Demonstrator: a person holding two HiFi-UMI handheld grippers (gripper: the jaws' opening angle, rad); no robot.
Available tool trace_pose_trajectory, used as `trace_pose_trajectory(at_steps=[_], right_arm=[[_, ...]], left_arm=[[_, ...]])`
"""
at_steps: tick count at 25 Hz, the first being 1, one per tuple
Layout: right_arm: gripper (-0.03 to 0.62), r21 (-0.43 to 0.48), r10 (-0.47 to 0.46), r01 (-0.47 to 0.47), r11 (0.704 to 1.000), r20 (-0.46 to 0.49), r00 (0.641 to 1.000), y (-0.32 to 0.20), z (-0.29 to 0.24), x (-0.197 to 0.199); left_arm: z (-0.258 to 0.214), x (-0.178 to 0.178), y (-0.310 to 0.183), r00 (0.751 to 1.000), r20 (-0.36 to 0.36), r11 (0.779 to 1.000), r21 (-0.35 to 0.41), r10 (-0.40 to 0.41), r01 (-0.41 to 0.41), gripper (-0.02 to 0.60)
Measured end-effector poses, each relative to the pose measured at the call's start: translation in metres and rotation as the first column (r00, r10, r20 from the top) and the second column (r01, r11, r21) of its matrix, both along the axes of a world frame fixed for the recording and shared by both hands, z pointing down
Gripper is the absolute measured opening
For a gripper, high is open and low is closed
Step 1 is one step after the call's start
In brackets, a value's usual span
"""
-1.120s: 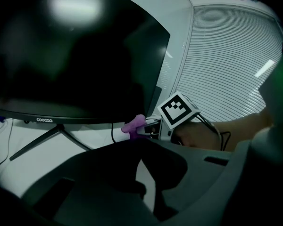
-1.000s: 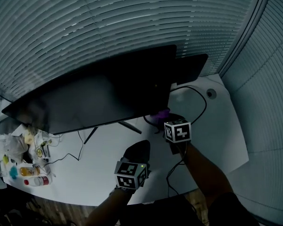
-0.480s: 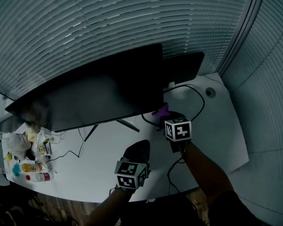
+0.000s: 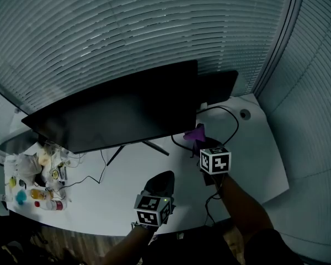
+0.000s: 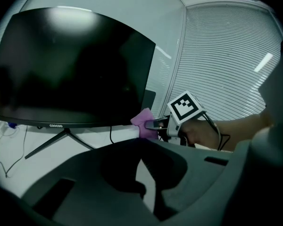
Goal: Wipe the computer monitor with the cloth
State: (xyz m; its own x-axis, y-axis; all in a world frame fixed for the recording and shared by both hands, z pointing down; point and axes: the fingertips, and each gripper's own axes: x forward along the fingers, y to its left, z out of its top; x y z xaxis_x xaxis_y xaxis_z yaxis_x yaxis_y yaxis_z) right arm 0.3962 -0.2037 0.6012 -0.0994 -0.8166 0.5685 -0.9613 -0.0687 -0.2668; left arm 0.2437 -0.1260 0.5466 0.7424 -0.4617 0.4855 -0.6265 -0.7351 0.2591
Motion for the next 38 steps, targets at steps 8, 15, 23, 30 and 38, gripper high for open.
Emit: trace_pose_trajectory(at_steps=[8,15,23,30,38], right_arm=[[0.08,0.13,-0.002,0.001,0.991,0.008,1.0,0.038,-0.06,-0.07],[0.08,0.193,-0.045,0.045,0.98,-0.002,0.999,0.092,-0.095,-0.177],[0.08,0.198,-0.091,0.089,0.976,0.002,0.996,0.156,-0.098,-0.292],[0.08,0.197,-0.116,0.113,0.974,0.004,0.993,0.204,-0.097,-0.364],[0.08,0.188,-0.16,0.157,0.97,-0.001,0.987,0.251,-0.099,-0.408]], left_arm=[[-0.019,-0.076,0.014,0.999,-0.029,1.0,0.024,-0.019,0.019,0.005],[-0.035,-0.177,0.042,0.997,-0.051,0.997,0.04,-0.061,0.063,0.006],[-0.033,-0.298,0.074,0.985,-0.078,0.987,0.03,-0.155,0.157,0.006],[-0.027,-0.38,0.103,0.968,-0.091,0.972,0.016,-0.232,0.235,0.006],[-0.035,-0.405,0.13,0.958,-0.13,0.966,0.009,-0.255,0.258,0.006]])
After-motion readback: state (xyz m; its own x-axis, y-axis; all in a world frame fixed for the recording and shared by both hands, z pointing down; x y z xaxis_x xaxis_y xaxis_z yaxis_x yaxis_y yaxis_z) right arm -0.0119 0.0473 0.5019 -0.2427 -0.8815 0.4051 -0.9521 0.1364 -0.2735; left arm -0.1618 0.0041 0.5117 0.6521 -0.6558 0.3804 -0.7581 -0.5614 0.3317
